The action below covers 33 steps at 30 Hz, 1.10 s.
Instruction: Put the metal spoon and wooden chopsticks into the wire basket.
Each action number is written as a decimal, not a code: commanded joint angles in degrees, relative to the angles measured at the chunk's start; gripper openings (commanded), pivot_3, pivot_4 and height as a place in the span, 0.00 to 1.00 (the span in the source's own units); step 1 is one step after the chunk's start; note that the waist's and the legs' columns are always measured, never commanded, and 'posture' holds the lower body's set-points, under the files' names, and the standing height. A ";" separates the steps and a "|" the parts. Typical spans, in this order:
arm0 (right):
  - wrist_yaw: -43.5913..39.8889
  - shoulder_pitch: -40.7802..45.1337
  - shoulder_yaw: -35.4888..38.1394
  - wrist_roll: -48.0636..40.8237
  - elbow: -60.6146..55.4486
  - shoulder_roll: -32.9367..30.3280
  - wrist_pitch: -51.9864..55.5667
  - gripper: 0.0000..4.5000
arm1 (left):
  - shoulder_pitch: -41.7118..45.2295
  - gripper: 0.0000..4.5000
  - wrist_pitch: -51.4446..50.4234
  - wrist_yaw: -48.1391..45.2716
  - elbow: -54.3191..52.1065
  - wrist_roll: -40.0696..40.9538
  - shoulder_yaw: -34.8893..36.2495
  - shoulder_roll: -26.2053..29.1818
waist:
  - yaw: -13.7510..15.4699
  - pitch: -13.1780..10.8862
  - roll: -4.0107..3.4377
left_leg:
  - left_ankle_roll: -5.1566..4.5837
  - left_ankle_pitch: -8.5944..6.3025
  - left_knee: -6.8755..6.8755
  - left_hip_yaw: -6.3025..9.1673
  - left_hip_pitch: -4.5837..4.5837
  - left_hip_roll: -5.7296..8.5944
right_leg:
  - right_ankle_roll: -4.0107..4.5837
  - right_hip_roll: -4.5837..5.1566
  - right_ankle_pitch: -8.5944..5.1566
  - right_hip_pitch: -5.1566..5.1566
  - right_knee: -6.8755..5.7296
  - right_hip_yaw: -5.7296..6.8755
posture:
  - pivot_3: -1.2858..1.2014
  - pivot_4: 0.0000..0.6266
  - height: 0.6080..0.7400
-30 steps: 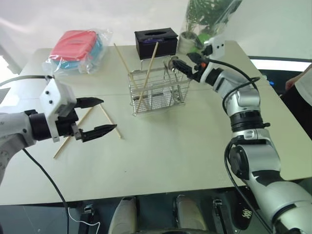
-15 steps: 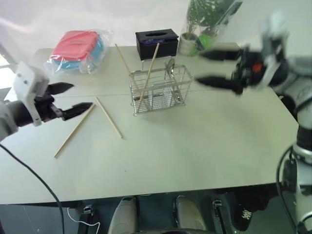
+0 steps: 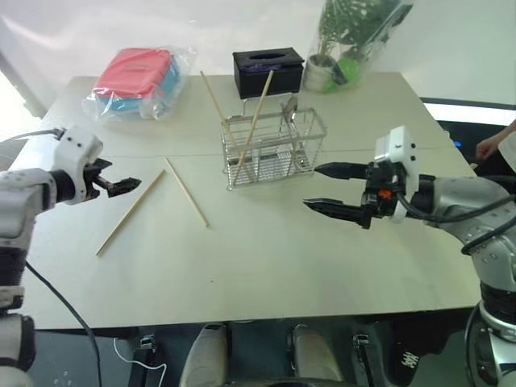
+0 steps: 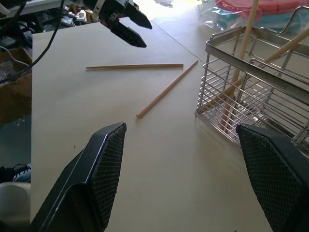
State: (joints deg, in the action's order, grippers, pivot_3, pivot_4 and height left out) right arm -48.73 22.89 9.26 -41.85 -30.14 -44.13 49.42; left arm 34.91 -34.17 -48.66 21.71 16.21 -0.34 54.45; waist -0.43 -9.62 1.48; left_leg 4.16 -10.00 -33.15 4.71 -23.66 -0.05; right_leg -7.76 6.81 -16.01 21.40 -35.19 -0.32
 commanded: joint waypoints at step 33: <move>6.38 -8.68 6.07 -10.91 -8.25 -2.76 0.06 0.86 | 19.33 0.01 15.99 3.98 35.64 -14.04 1.15 -7.84 | -0.38 0.06 0.12 | -0.02 0.00 0.02 0.03 0.09 -0.04 | -0.19 0.00 0.07 -0.04 -0.08 0.03 | 0.52 0.24 0.77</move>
State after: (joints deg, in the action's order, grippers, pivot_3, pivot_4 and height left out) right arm -42.32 14.39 13.74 -51.77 -36.92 -46.17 50.72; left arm 53.07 -18.72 -47.75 60.22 -0.30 -3.92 44.25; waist -0.80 -9.56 1.59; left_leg 4.14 -9.99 -33.13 4.75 -23.61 -0.08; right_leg -8.00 6.80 -15.92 21.38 -35.26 -0.28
